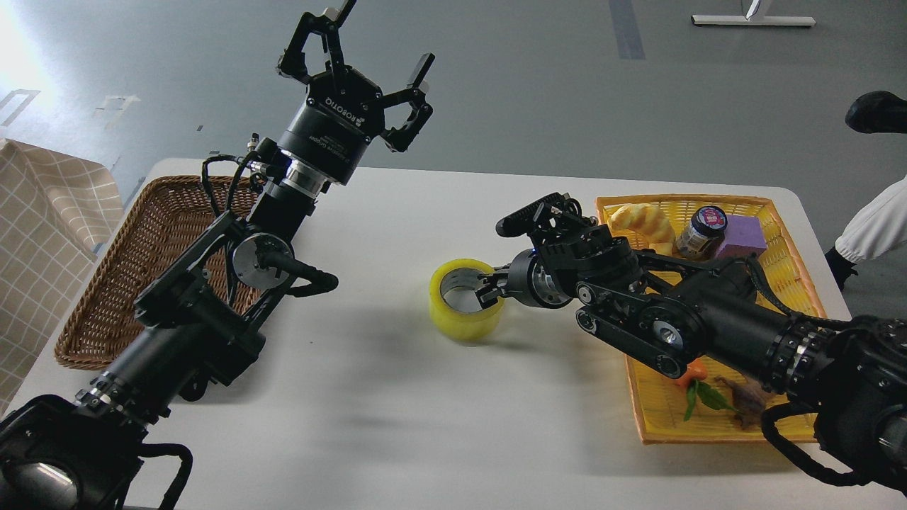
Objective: Place and transfer tape with both arms
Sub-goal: 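Lift the tape roll and set it on the table center, then release the tape and raise the right gripper back over the tray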
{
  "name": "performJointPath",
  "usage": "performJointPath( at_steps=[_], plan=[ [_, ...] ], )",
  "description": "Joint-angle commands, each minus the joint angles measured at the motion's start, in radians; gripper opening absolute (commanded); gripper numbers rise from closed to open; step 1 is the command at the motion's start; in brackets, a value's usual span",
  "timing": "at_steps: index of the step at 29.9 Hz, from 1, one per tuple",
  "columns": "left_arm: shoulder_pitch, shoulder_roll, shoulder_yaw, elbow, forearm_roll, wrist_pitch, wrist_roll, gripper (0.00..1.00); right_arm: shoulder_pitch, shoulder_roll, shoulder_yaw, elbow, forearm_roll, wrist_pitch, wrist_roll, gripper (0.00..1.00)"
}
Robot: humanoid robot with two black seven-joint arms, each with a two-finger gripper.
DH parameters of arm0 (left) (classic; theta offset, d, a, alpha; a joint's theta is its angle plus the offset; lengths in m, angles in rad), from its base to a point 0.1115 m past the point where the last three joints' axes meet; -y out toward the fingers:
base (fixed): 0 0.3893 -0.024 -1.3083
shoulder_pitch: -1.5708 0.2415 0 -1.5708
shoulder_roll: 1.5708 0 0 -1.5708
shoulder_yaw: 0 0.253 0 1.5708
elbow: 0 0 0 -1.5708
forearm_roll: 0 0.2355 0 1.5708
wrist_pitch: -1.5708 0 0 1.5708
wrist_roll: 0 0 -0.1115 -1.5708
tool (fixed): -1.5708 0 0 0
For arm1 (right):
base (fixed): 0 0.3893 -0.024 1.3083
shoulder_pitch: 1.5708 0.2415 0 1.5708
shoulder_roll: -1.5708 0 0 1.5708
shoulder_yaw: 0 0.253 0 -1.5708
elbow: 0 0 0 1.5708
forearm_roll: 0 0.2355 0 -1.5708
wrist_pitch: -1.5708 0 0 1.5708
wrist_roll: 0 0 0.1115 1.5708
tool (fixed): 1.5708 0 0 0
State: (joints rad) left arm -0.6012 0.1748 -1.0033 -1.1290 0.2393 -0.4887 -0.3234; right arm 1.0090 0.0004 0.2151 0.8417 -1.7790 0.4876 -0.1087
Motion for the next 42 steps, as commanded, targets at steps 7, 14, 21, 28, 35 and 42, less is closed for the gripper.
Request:
performJointPath(
  at_steps=[7,14,21,28,35,42],
  plan=[
    [-0.002,0.000,0.000,0.000,0.000,0.000,0.001,0.98,0.005,0.000,0.050,0.017,0.021,0.001,0.000,0.99],
    [-0.002,0.000,0.002,0.000,0.000,0.000,0.001,0.98,0.025,0.000,0.058,0.094,0.089,0.001,-0.002,1.00],
    [-0.002,0.002,0.000,0.000,0.000,0.000,0.000,0.98,0.062,-0.186,0.107,0.302,0.092,0.001,-0.002,1.00],
    [0.000,0.002,0.002,0.000,0.002,0.000,0.001,0.98,0.025,-0.430,0.210,0.549,0.194,0.001,0.000,1.00],
    [0.000,0.009,0.003,0.000,0.002,0.000,0.001,0.98,-0.045,-0.624,0.423,0.669,0.441,0.001,0.000,1.00],
    [0.000,0.008,0.005,0.000,0.000,0.000,0.004,0.98,-0.179,-0.668,0.657,0.660,0.716,0.001,0.000,1.00]
  ],
)
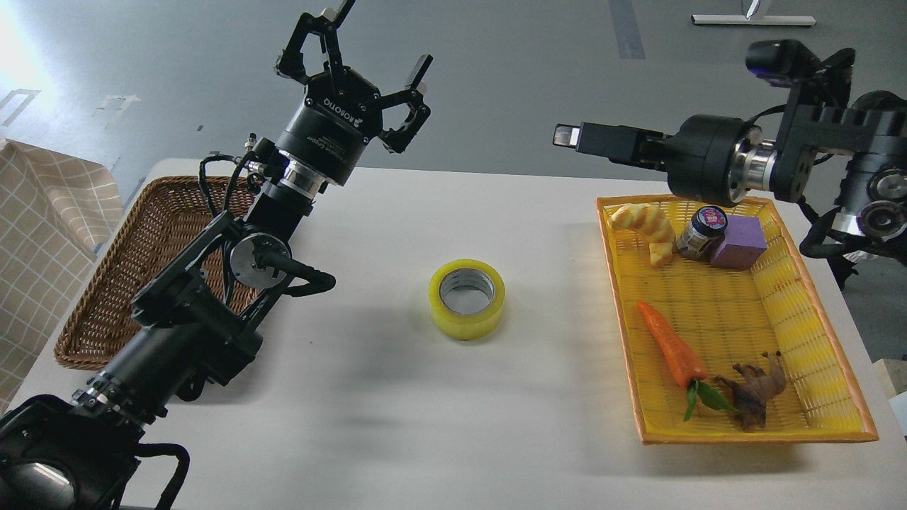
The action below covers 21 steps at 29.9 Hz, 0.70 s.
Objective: Place and transfer tape with both arms
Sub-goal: 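Release the tape and raise the right gripper back over the tray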
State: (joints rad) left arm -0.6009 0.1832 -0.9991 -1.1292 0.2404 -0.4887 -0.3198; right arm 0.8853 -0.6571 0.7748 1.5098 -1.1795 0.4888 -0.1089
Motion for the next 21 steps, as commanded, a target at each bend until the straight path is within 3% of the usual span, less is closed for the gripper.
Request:
performJointPath(
  at_steps=[1,9,21],
  plan=[
    [-0.002,-0.001,0.000,0.000,-0.001,0.000,0.004,0.98,-0.084,-0.010,0.151,-0.010,0.159,0.000,0.000,1.00],
    [-0.002,-0.004,-0.001,0.003,-0.001,0.000,0.004,0.98,-0.238,0.060,0.438,-0.020,0.322,0.000,0.005,1.00],
    [0.000,-0.002,-0.001,0.003,-0.001,0.000,0.004,0.98,-0.321,0.427,0.780,-0.163,0.518,0.000,0.006,1.00]
  ],
)
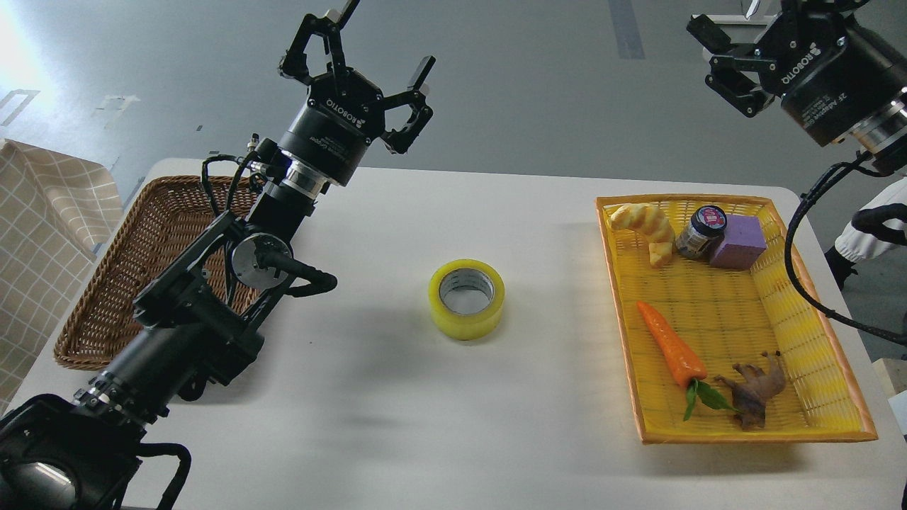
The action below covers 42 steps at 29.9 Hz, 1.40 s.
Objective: Place and transfer tape with both arms
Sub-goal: 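Release the tape and raise the right gripper back over the tray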
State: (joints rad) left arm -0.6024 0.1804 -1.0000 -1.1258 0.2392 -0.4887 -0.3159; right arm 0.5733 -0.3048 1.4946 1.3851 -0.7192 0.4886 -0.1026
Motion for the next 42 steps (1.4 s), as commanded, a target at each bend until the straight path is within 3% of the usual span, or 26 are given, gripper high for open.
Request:
performJointPath(
  at_steps=[1,8,33,42],
  plan=[
    [0.001,0.001,0.000,0.000,0.000,0.000,0.000,0.98,-0.009,0.091,0.076,-0.044,0.070,0.000,0.000,1.00],
    [0.000,0.002,0.000,0.000,0.000,0.000,-0.002,0.98,-0.033,0.305,0.228,-0.098,0.101,0.000,0.000,1.00],
    [-0.002,0.008,0.018,0.000,0.026,0.000,-0.002,0.98,-0.107,0.305,0.208,-0.143,0.261,0.000,-0.022,1.00],
    [0.000,0.011,0.011,-0.003,0.169,0.000,-0.006,0.98,-0.108,0.305,0.205,-0.147,0.270,0.000,-0.043,1.00]
  ],
)
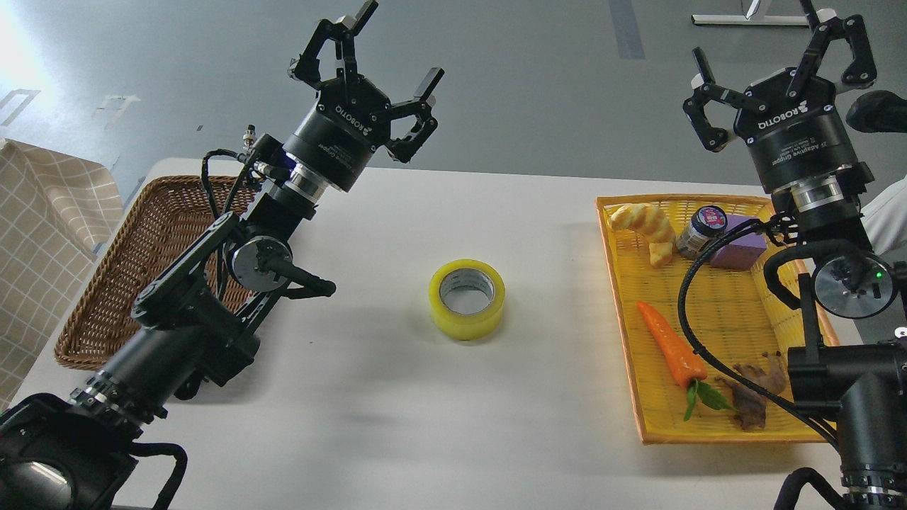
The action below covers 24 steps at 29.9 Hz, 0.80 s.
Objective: Place and transfer tape with both arms
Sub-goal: 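Release the tape and raise the right gripper back over the tray, then reach the left gripper to the tape roll and grasp it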
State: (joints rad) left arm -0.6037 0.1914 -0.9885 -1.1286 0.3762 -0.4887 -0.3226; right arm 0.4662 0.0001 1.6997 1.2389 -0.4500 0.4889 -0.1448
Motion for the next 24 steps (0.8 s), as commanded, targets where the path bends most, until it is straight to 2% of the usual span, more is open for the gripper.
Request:
performJointPath(
  at_steps=[1,13,24],
  plan=[
    [0.001,-0.001,-0.001,0.000,0.044,0.000,0.000,0.98,-0.003,0.000,0.000,-0.001,0.001,0.000,-0.001,1.00],
    [-0.022,0.013,-0.010,-0.016,0.251,0.000,-0.001,0.98,-0.017,0.000,0.000,0.001,0.001,0.000,-0.001,1.00],
    [-0.044,0.065,0.001,-0.046,0.262,0.000,0.002,0.98,-0.018,0.000,0.000,0.004,0.001,0.000,-0.001,1.00]
  ],
)
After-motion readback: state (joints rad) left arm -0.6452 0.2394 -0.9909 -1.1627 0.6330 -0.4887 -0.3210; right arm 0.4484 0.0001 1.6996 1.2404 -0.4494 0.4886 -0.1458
